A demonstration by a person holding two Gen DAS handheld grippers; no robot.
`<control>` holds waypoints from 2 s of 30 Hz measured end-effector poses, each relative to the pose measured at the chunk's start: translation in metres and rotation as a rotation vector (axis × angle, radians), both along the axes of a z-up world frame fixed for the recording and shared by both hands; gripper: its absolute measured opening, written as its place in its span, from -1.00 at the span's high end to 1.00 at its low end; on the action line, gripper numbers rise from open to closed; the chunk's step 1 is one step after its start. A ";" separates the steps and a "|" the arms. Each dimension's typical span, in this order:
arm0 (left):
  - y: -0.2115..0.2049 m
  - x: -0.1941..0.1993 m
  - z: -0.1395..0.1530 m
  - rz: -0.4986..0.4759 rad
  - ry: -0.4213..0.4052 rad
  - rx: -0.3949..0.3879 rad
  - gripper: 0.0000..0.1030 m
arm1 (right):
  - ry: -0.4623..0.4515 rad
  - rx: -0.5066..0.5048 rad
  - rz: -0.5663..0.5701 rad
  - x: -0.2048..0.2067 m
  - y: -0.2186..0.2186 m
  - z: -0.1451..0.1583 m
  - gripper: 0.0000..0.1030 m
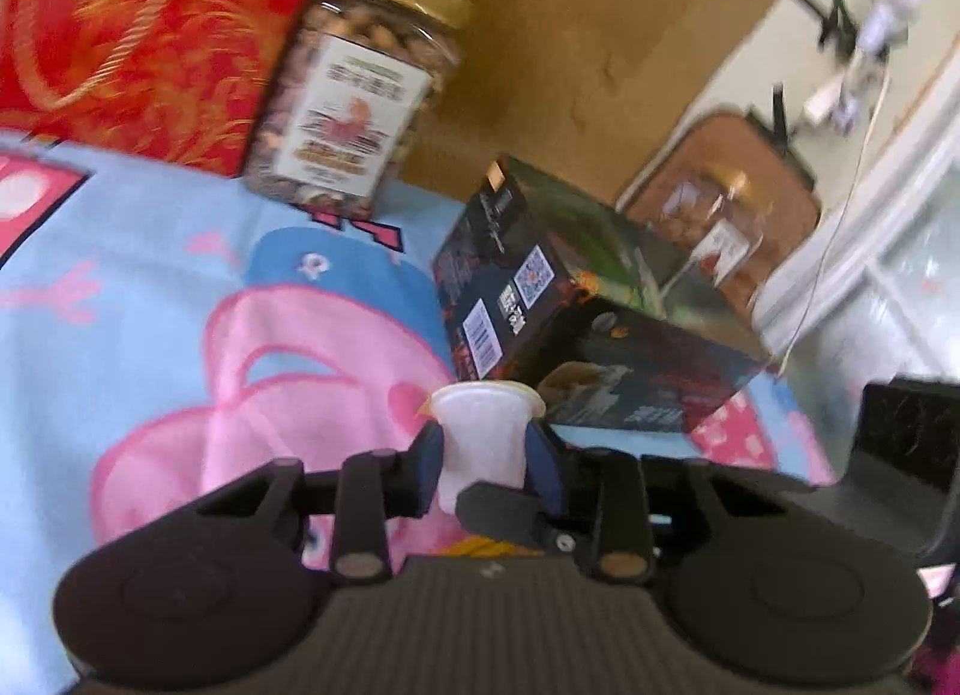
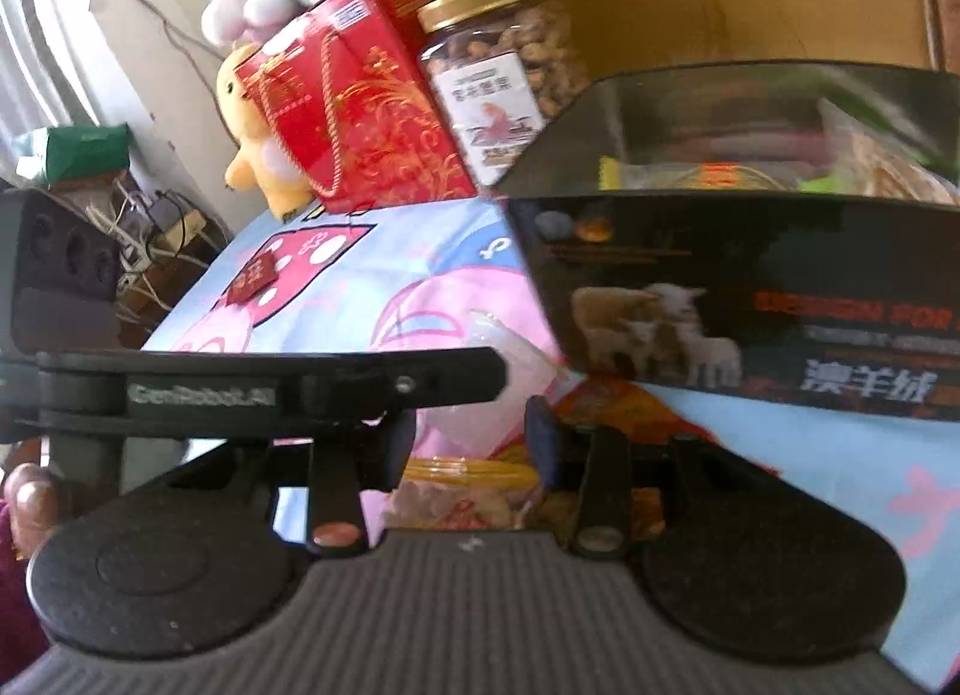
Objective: Organize snacks
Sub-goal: 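Lift the white cup with the left tool and carry it, then lower the white cup into the black box and open the left tool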
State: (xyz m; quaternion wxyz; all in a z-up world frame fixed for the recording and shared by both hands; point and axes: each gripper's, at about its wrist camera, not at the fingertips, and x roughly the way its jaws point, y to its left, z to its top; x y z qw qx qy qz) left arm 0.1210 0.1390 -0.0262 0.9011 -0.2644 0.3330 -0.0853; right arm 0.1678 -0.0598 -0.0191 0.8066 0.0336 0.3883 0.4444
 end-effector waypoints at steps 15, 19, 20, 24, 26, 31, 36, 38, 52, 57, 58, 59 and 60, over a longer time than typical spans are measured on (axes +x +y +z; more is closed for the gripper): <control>0.003 -0.141 0.004 0.194 -0.032 -0.059 0.43 | -0.253 -0.075 0.262 -0.118 0.028 0.016 0.31; -0.008 -0.155 -0.010 0.175 -0.012 -0.060 0.30 | -0.277 -0.134 0.293 -0.142 0.018 0.009 0.30; -0.010 -0.156 -0.014 0.178 -0.005 -0.061 0.28 | -0.283 -0.145 0.295 -0.144 0.018 0.006 0.29; -0.008 -0.154 -0.019 0.190 0.019 -0.085 0.27 | -0.263 -0.152 0.295 -0.148 0.018 0.000 0.29; -0.009 -0.153 -0.018 0.200 0.010 -0.059 0.30 | -0.249 -0.140 0.291 -0.147 0.018 -0.001 0.27; -0.016 -0.134 0.004 0.180 -0.032 0.006 0.35 | -0.278 -0.092 0.262 -0.144 0.010 0.008 0.74; -0.037 -0.100 0.017 0.095 -0.040 0.047 0.35 | -0.262 -0.059 0.246 -0.128 -0.002 0.019 0.69; -0.039 -0.099 0.014 0.100 -0.026 0.063 0.35 | -0.242 -0.071 0.241 -0.127 -0.005 0.016 0.68; 0.000 -0.109 -0.002 0.139 0.008 -0.081 0.17 | -0.101 0.017 0.169 -0.109 -0.036 0.014 0.42; 0.000 -0.117 -0.002 0.106 -0.016 -0.097 0.17 | -0.092 0.007 0.234 -0.117 -0.028 0.012 0.41; 0.000 -0.120 -0.002 0.098 -0.022 -0.098 0.07 | -0.079 0.004 0.241 -0.117 -0.024 0.009 0.39; -0.001 -0.122 -0.001 0.090 -0.029 -0.099 0.01 | -0.067 -0.001 0.243 -0.116 -0.021 0.007 0.36; -0.001 -0.123 -0.002 0.078 -0.033 -0.103 -0.03 | -0.055 -0.008 0.242 -0.116 -0.016 0.004 0.33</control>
